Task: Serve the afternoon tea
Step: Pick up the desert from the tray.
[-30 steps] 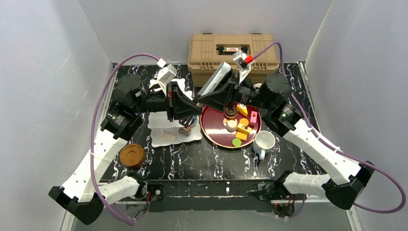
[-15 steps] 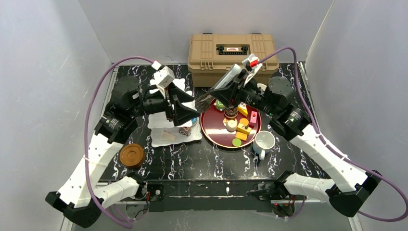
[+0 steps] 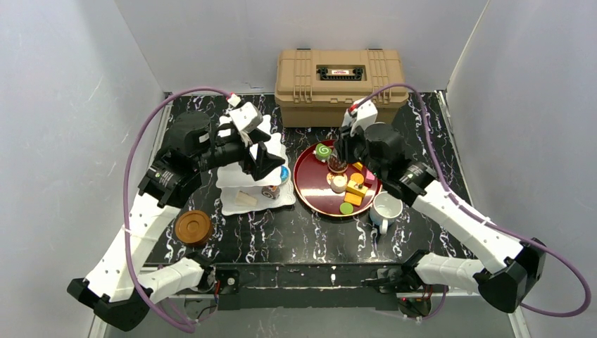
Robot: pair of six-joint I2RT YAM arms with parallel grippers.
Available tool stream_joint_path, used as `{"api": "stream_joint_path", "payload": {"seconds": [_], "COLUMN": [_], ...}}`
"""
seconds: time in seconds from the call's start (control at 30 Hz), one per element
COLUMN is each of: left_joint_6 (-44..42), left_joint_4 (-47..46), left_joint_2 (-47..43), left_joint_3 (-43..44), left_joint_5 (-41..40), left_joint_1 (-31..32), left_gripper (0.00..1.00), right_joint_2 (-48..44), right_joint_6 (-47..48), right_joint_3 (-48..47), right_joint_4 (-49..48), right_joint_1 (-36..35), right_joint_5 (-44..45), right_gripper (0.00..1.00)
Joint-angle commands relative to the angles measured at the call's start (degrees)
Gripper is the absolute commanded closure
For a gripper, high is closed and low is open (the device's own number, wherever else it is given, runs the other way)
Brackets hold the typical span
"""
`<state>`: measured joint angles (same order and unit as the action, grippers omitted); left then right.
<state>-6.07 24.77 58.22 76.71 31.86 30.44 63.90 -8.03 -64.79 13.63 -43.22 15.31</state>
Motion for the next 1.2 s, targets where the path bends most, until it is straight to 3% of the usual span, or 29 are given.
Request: {"api": "stream_joint_path", "payload": {"seconds": [0.0,0.13,0.73,1.17], "left_joint_6": [-4.31,-5.02,-6.04,-6.75], "left_joint_4": [6.42,7.24,7.9,8.05], "left_joint_2": [0.85,0.14,-0.59,-0.74], "left_joint_3": [3.72,3.22,2.83,3.62], "left_joint_5": [-3.06,-2.71,-3.38,-3.56], "left_joint_1": [-0.03,-0.02,-0.03,-0.05], "left_gripper": [0.28,0.28,0.28,0.28], "right_joint_2": [0.34,-0.05,4.03,5.19], "right_joint_6": [1.28,1.25,-0.36,-1.41], "right_joint_3": [5.86,10.8,19.42,22.14], "right_joint_4": [-3.87,-8.75,-24.37,-25.84], "right_joint_1": [0.07,0.07,0.07,0.07], "right_joint_5": [8.14,8.6,12.7,12.61], "right_gripper": [0.8,0.7,0.66,0.57]}}
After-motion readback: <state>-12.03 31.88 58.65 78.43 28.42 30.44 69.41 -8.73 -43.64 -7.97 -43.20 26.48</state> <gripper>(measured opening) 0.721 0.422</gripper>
